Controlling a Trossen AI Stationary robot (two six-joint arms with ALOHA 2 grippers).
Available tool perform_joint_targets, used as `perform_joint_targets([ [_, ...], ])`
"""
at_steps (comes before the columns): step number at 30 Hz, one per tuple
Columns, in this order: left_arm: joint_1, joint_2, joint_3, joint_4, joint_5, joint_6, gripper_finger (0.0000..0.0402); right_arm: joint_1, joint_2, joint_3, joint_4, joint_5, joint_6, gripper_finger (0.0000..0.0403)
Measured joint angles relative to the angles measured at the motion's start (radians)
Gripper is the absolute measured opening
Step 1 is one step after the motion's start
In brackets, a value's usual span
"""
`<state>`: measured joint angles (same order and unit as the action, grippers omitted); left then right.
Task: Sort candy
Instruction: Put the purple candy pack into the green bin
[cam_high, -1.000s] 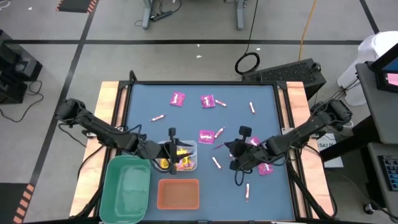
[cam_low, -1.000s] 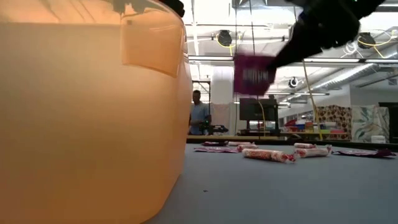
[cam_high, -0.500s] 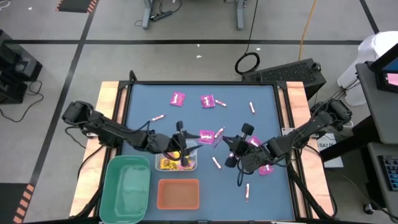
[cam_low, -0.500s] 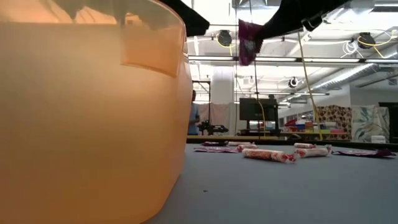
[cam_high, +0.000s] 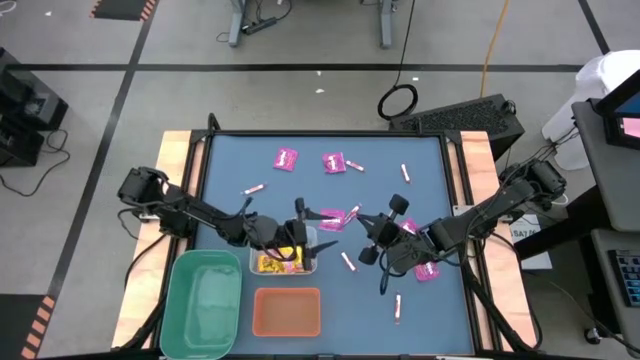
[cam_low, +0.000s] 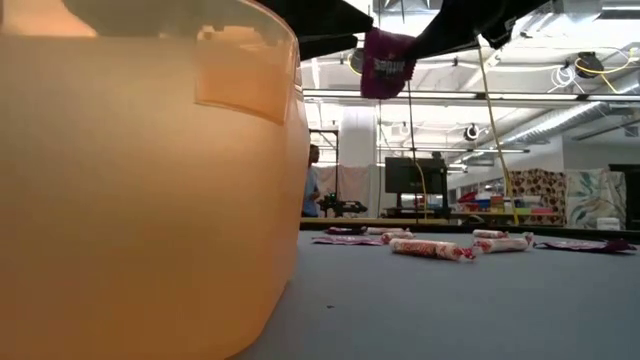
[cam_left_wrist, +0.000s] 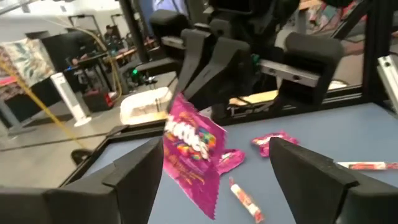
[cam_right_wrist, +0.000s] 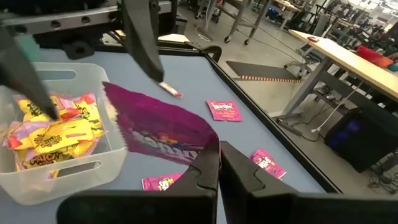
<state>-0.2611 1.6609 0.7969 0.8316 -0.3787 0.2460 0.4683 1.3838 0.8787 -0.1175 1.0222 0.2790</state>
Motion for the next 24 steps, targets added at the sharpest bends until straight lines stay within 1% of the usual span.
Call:
perform_joint_targets([
  [5,0.006,0.032,0.033,0.000,0.010,0.008,0.0297,0.000,0.000,0.000,0.003,-0.001,0.000,0.0000],
  [7,0.009,0.040,0.043,-0.001,0.010,0.023,0.0291,0.000,0.000,0.000,0.004,-0.002,0.004,0.0000],
  [9,0.013,0.046,0.048,0.002,0.010,0.023,0.0279,0.000,0.000,0.000,0.004,-0.003,0.019,0.0000],
  [13,0.016,0.057,0.059,0.000,0.010,0.024,0.0240,0.000,0.000,0.000,0.010,-0.003,0.025,0.0000],
  [16,0.024,0.065,0.065,0.009,0.005,0.024,0.0202,0.000,0.000,0.000,0.012,-0.003,0.025,0.0000],
  [19,0.030,0.069,0.064,0.024,0.002,0.024,0.0153,0.000,0.000,0.000,0.012,-0.003,0.025,0.0000],
  [24,0.032,0.069,0.064,0.026,0.000,0.026,0.0041,0.000,0.000,0.000,0.012,-0.004,0.025,0.0000],
])
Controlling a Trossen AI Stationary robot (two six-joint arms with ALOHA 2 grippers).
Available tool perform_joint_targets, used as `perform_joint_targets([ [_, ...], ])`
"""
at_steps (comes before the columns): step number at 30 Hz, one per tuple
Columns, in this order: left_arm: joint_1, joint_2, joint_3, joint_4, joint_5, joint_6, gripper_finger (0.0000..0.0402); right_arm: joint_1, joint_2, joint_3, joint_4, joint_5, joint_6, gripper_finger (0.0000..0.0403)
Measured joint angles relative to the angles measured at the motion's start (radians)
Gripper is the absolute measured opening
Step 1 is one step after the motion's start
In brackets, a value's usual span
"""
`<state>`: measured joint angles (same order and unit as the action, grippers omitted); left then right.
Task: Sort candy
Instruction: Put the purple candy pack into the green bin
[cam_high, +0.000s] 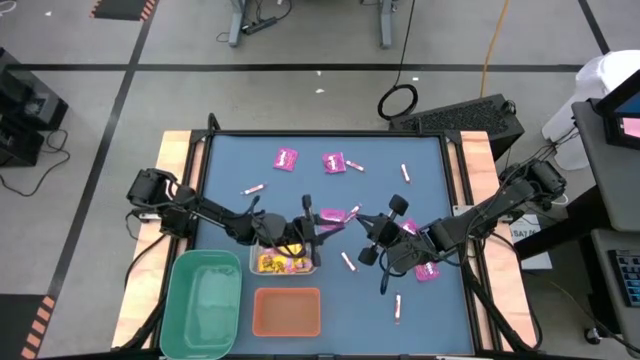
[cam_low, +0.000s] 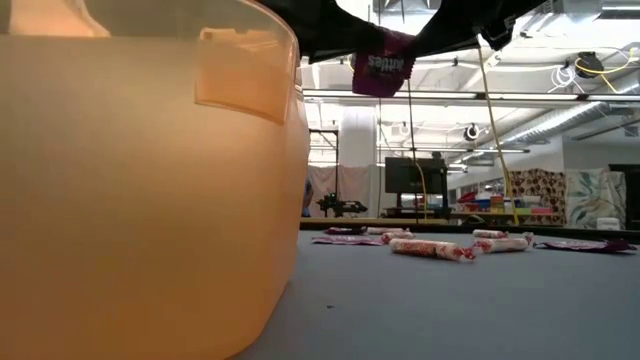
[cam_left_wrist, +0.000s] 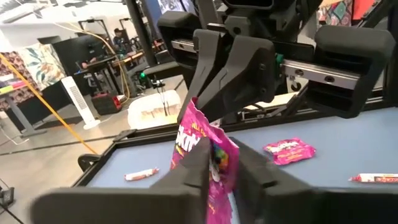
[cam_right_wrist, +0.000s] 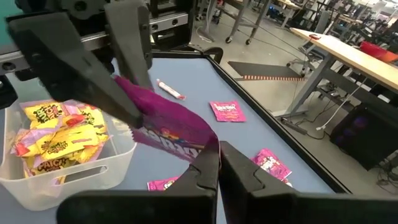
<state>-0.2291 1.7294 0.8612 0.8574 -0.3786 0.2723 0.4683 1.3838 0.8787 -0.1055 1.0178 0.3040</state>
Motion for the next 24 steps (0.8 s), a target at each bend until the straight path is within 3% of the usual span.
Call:
perform_joint_targets([
  [2,0.000,0.000,0.000,0.001,-0.004,0.005,0.0013,0.000,0.000,0.000,-0.001,-0.005,0.000,0.0000],
  [10,-0.001,0.000,0.000,-0.008,-0.003,0.006,0.0008,0.002,0.000,-0.001,-0.005,-0.068,0.035,0.0002],
  [15,-0.010,-0.020,0.000,-0.053,-0.036,0.022,0.0004,0.015,0.000,-0.002,-0.029,-0.083,0.055,0.0031],
  [24,-0.057,-0.172,0.000,-0.378,-0.210,-0.011,0.0003,0.018,0.000,-0.002,-0.118,-0.142,0.057,0.0088],
])
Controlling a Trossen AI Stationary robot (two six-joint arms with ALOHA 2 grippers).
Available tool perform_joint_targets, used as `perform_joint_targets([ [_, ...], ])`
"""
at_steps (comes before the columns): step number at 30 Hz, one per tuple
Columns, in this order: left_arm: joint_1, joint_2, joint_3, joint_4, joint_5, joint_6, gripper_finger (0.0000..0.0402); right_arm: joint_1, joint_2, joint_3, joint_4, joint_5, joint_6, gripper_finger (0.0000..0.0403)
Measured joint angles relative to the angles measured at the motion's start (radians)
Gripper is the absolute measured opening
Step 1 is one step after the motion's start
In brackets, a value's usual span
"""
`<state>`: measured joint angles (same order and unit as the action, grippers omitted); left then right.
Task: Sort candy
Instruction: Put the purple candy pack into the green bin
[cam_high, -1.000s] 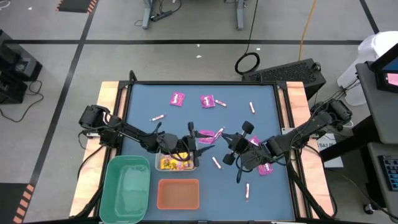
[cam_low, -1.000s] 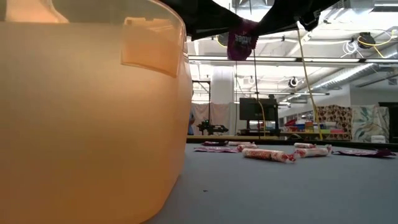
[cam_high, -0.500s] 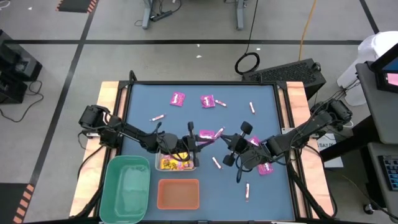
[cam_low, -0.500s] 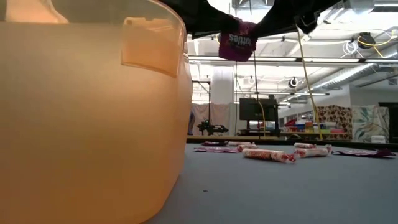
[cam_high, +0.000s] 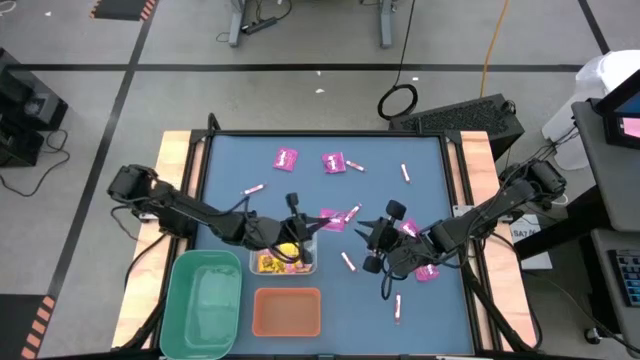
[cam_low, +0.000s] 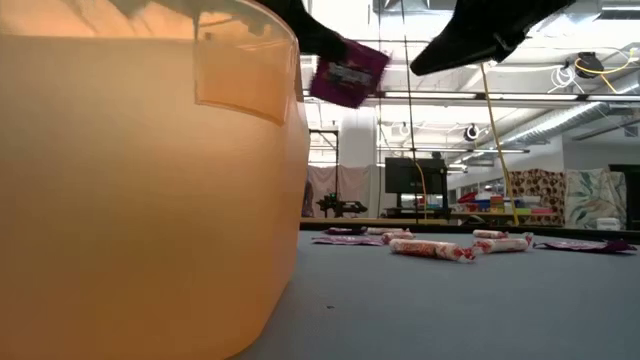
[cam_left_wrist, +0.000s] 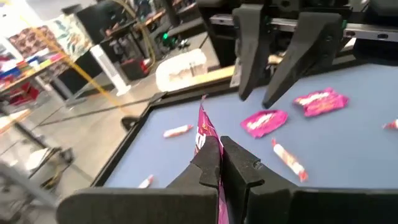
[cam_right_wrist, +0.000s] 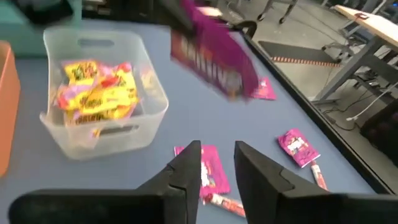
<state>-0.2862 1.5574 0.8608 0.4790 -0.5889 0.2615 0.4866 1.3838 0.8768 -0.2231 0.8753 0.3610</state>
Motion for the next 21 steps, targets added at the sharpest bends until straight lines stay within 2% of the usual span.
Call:
perform_joint_targets([
  [5,-0.050,-0.130,0.000,-0.240,-0.100,-0.126,0.0005,0.000,0.000,0.000,-0.065,-0.050,0.011,0.0100],
  [11,-0.145,-0.291,0.000,-0.487,-0.132,-0.353,0.0007,0.000,0.000,-0.020,-0.094,-0.072,0.020,0.0100],
  [16,-0.238,-0.388,0.000,-0.603,-0.164,-0.548,0.0008,0.000,0.001,-0.051,-0.088,-0.068,0.018,0.0100],
  [21,-0.320,-0.464,-0.001,-0.669,-0.173,-0.628,0.0008,-0.003,0.001,-0.061,-0.088,-0.065,-0.008,0.0100],
])
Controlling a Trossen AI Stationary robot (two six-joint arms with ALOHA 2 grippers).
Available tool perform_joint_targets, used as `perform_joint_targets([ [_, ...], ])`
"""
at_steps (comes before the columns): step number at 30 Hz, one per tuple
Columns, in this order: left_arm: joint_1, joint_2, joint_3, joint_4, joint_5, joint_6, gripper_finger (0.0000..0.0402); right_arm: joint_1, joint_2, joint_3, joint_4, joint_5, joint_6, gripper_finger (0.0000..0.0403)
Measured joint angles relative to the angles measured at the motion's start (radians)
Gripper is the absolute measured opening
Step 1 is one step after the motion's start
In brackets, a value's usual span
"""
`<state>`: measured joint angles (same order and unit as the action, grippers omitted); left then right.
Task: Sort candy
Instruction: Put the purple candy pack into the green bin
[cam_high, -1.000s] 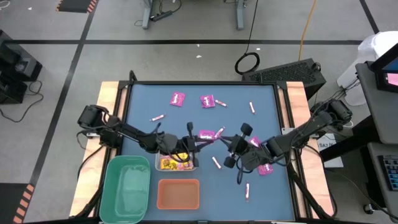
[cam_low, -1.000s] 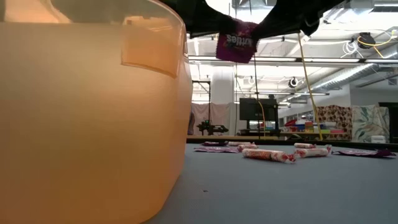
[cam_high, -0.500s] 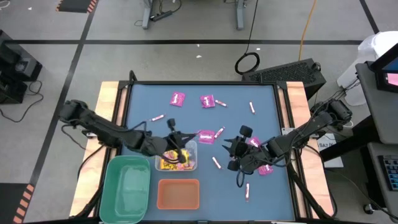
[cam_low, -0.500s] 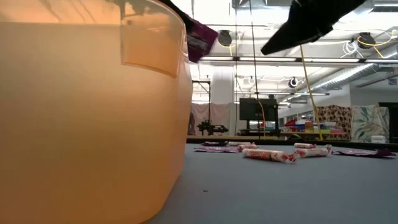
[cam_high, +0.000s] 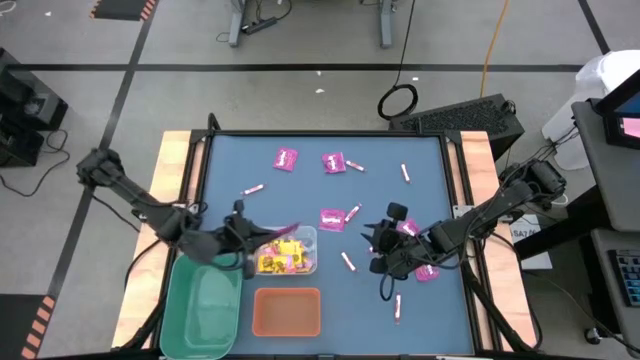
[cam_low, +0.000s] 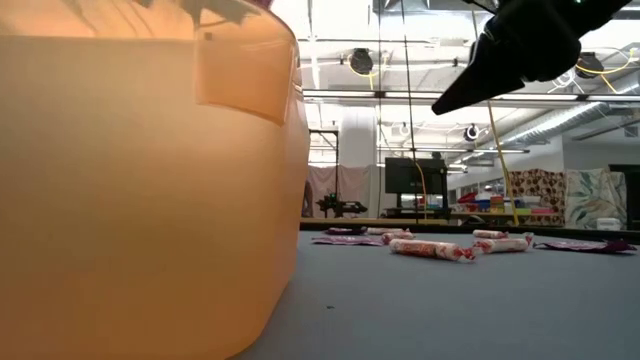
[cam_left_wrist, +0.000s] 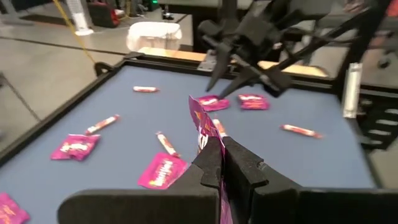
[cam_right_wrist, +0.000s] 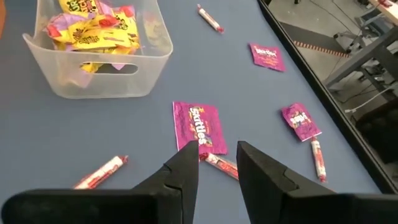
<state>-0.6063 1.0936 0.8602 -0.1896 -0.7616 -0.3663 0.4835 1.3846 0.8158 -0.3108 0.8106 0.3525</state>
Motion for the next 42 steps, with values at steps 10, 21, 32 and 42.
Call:
perform_joint_targets([
  [10,-0.083,-0.127,0.000,-0.091,-0.016,0.064,0.0008,0.000,0.000,0.000,0.136,0.001,-0.151,0.0100],
  [21,-0.142,-0.128,0.000,-0.093,0.007,0.874,0.0008,0.002,0.000,0.000,0.143,-0.006,-0.156,0.0100],
  [32,-0.142,-0.128,0.000,-0.089,-0.010,0.722,0.0009,0.003,0.000,0.000,0.142,-0.017,-0.085,0.0100],
  [42,-0.142,-0.128,0.000,-0.116,0.004,0.147,0.0009,0.003,0.000,0.000,0.143,-0.058,-0.050,0.0100],
])
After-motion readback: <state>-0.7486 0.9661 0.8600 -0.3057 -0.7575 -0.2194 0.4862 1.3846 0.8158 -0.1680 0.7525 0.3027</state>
